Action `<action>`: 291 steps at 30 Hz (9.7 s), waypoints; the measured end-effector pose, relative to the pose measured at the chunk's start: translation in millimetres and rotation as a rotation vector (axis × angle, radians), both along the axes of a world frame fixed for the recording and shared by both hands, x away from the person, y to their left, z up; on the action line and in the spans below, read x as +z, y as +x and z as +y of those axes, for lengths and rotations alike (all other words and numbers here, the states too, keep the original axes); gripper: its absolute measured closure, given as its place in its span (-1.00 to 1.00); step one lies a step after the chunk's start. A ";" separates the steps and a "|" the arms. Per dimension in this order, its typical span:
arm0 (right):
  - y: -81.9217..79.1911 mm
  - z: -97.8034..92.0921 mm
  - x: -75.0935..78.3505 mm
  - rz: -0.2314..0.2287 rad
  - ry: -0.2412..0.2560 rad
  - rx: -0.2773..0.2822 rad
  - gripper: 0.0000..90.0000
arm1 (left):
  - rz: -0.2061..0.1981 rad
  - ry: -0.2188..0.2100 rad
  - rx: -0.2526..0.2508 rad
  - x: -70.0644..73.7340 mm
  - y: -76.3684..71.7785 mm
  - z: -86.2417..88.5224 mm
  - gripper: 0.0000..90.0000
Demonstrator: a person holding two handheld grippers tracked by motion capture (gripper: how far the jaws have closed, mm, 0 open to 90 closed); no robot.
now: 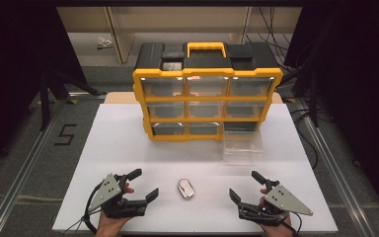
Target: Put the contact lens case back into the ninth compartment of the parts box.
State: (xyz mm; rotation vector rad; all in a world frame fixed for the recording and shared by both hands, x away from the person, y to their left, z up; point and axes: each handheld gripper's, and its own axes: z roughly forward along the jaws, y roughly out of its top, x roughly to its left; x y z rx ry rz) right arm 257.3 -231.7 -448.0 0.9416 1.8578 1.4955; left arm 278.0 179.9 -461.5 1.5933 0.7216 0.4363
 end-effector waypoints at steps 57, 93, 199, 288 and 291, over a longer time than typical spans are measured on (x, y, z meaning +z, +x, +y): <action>27.6 63.3 20.6 0.186 -0.197 0.198 -0.62 | -0.012 -0.006 -0.005 -0.7 0.6 -1.0 -0.70; 55.3 115.4 12.5 0.354 -0.339 0.263 -0.50 | -0.017 -0.014 -0.005 -0.2 0.2 0.0 -0.70; 91.4 127.6 3.7 0.426 -0.336 0.221 0.10 | -0.012 -0.010 0.017 0.6 1.5 1.5 -0.69; 108.1 64.7 59.8 0.288 -0.151 0.099 0.10 | -0.018 -0.016 0.016 1.9 1.0 1.5 -0.69; 108.5 63.0 60.8 0.289 -0.145 0.094 0.10 | -0.018 -0.019 0.015 2.0 1.0 1.8 -0.69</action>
